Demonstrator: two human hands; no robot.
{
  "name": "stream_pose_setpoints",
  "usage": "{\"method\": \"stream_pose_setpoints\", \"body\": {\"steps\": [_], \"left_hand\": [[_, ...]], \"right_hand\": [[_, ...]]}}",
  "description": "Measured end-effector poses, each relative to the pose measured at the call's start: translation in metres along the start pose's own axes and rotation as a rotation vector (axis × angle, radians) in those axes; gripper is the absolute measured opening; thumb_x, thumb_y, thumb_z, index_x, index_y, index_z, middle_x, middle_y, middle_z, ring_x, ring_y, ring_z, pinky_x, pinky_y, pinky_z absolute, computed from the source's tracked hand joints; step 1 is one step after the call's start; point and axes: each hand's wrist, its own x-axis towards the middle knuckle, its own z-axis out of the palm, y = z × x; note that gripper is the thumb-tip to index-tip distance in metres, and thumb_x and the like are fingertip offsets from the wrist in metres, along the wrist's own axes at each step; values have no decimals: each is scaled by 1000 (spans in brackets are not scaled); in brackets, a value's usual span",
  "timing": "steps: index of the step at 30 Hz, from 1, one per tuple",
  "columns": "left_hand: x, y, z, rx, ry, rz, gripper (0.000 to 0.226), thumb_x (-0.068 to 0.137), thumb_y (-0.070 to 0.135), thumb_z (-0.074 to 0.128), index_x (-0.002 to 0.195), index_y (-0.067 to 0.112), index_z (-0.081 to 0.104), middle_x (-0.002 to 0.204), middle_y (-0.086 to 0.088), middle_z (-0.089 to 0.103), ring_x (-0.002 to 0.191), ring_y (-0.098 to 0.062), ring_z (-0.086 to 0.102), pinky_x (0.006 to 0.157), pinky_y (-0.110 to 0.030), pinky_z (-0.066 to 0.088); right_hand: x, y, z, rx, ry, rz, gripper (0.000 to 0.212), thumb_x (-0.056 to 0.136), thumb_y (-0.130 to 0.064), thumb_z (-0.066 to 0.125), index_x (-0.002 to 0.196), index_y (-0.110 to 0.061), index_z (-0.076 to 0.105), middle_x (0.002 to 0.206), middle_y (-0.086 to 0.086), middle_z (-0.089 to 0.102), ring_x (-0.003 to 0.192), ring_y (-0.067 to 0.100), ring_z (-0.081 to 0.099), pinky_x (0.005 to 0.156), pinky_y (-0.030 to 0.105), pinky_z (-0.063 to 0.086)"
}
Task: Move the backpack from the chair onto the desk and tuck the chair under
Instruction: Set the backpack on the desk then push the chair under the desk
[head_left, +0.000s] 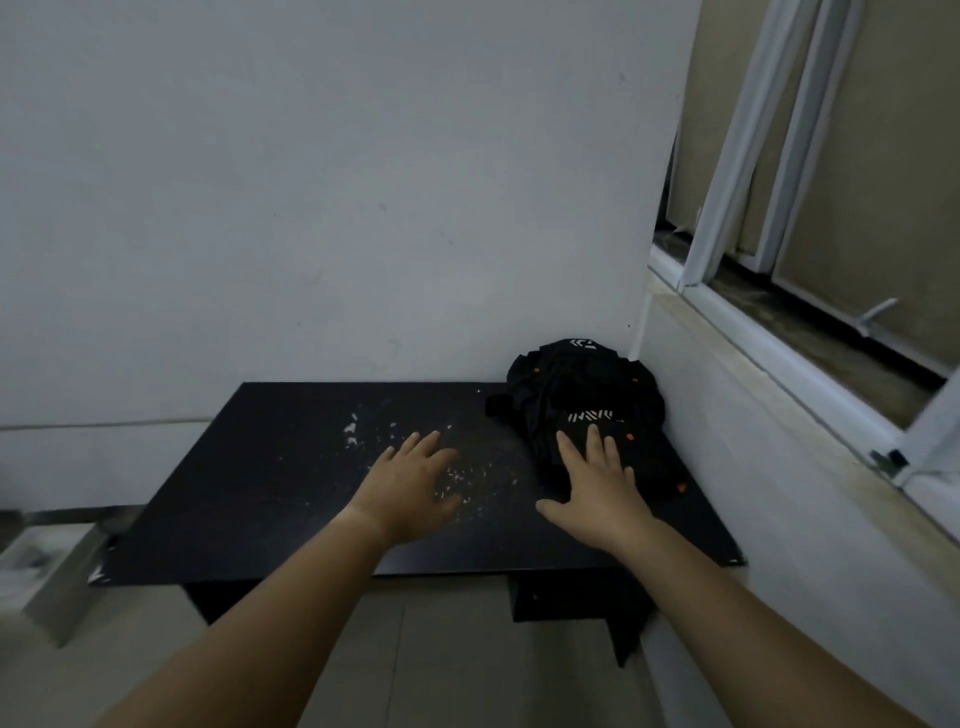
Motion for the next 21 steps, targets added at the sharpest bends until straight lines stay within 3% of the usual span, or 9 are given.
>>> {"method": "stream_pose_setpoints", "body": {"steps": [12,21], "left_hand": [[-211,-4,-24,-11,66,31,61,93,46,51,148,27,35,163,0,21,151,-22,15,123,-44,20],[-411,-8,-9,-14,-37,-20,60,91,42,54,147,27,37,163,0,21,151,-22,16,122,-44,15]], "right_hand": [[-187,-74,35,-2,37,-70,95,87,-49,59,154,-31,-6,160,10,-24,147,31,-20,119,54,5],[-360,-139,99,-64,-88,-89,96,87,-43,61,154,-28,-7,159,12,-27,146,31,-23,120,53,4]]}}
